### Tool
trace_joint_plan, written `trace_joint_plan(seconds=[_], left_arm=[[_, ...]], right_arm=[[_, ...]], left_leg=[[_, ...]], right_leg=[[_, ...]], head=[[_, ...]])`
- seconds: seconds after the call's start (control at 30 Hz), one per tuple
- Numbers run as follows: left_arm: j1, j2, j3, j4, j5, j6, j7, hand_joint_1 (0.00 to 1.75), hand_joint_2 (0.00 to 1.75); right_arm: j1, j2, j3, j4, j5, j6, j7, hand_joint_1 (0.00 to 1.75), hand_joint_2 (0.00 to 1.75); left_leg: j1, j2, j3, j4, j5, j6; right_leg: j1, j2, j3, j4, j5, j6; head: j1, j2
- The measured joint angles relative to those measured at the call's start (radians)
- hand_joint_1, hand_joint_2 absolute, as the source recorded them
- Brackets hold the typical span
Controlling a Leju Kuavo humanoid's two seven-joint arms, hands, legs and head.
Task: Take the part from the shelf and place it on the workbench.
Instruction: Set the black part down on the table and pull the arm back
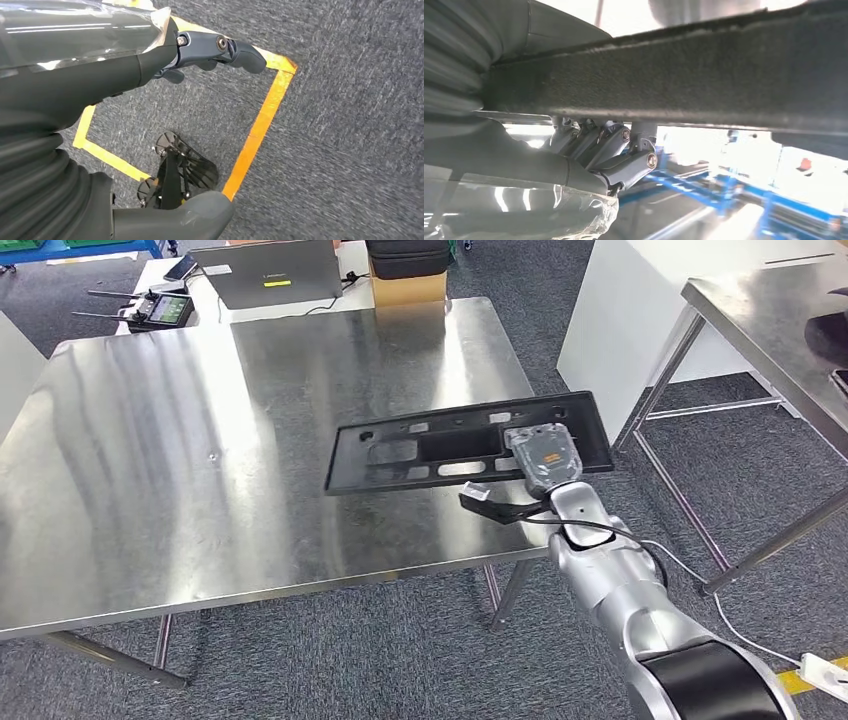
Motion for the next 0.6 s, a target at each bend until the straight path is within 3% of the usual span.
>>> trace_joint_plan(seconds=[0.3, 0.47, 0.6], left_arm=[[0.001, 0.001, 0.000, 0.000, 0.010, -0.004, -0.004, 0.00, 1.75], [0.000, 0.002, 0.000, 0.000, 0.014, 0.003, 0.004, 0.00, 1.75], [0.000, 0.002, 0.000, 0.000, 0.013, 0.028, 0.040, 0.00, 1.75]], right_arm=[[-0.037, 0.048, 0.062, 0.056, 0.000, 0.002, -0.022, 1.75, 1.75], [-0.039, 0.106, 0.110, 0.080, 0.000, 0.016, -0.032, 1.75, 1.75], [-0.039, 0.148, 0.140, 0.096, 0.000, 0.033, -0.018, 0.00, 1.75]], left_leg=[[-0.006, -0.001, -0.002, 0.001, 0.000, 0.001], [-0.007, 0.000, -0.001, 0.002, -0.001, 0.001], [-0.007, -0.001, -0.001, 0.002, -0.001, 0.001]], right_leg=[[-0.002, -0.001, 0.001, 0.000, 0.000, 0.001], [-0.002, 0.000, 0.001, -0.001, 0.000, 0.001], [-0.002, 0.000, 0.001, -0.001, 0.000, 0.001]], head=[[0.000, 0.000], [0.000, 0.000], [0.000, 0.000]])
